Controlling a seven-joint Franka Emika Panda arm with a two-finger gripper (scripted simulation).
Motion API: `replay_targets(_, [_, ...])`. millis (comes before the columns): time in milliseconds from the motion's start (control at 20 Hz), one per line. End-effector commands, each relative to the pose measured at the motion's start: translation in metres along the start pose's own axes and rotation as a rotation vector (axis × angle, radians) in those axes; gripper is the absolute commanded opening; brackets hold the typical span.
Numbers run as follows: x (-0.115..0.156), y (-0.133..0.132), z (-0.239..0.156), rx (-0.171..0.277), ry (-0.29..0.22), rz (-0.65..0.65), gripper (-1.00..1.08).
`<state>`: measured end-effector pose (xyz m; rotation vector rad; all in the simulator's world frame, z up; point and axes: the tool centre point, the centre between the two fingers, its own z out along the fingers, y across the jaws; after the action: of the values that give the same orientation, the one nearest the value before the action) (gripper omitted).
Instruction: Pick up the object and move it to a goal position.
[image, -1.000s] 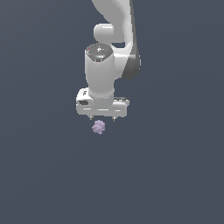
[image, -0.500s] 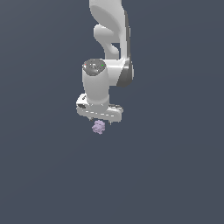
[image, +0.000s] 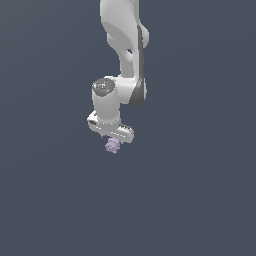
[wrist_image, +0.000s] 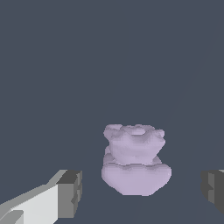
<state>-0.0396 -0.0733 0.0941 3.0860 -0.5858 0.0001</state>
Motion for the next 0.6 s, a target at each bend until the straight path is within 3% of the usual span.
replay_targets(0, [-0.002, 0.002, 0.004, 0.000, 0.000, 0.016, 1.00])
replay_targets(550, [-0.003, 0.002, 0.030, 0.000, 0.000, 0.014, 1.00])
